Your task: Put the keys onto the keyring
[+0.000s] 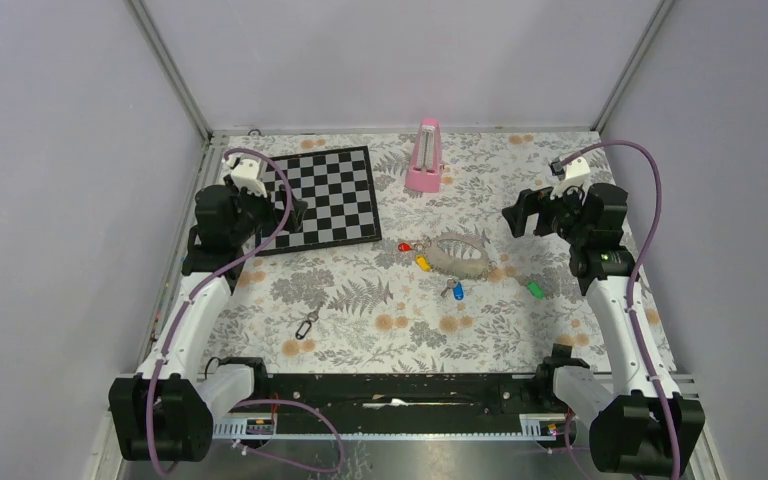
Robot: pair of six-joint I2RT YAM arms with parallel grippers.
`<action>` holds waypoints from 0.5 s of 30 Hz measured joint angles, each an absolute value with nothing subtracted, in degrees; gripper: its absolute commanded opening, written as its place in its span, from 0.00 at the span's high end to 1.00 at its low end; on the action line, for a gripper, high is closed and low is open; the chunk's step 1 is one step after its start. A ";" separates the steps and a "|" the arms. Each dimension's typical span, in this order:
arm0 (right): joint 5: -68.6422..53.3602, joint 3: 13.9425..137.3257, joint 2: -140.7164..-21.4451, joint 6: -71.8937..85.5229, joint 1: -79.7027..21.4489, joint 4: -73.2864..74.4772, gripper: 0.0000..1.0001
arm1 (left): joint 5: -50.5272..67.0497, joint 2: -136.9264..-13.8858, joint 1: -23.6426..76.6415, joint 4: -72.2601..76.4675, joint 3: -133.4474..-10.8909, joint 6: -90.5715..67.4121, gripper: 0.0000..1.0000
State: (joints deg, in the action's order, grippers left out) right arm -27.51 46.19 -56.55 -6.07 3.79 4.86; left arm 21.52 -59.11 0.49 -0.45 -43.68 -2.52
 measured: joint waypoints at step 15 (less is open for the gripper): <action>-27.59 46.17 -55.40 -7.01 5.21 4.86 0.01 | 21.26 -59.77 0.47 -3.55 -43.79 -1.52 0.01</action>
State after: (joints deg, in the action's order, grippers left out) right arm -27.59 46.17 -55.40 -7.01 5.21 4.86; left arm 21.26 -59.77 0.47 -3.55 -43.79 -1.52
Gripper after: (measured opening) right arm 0.990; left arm 0.989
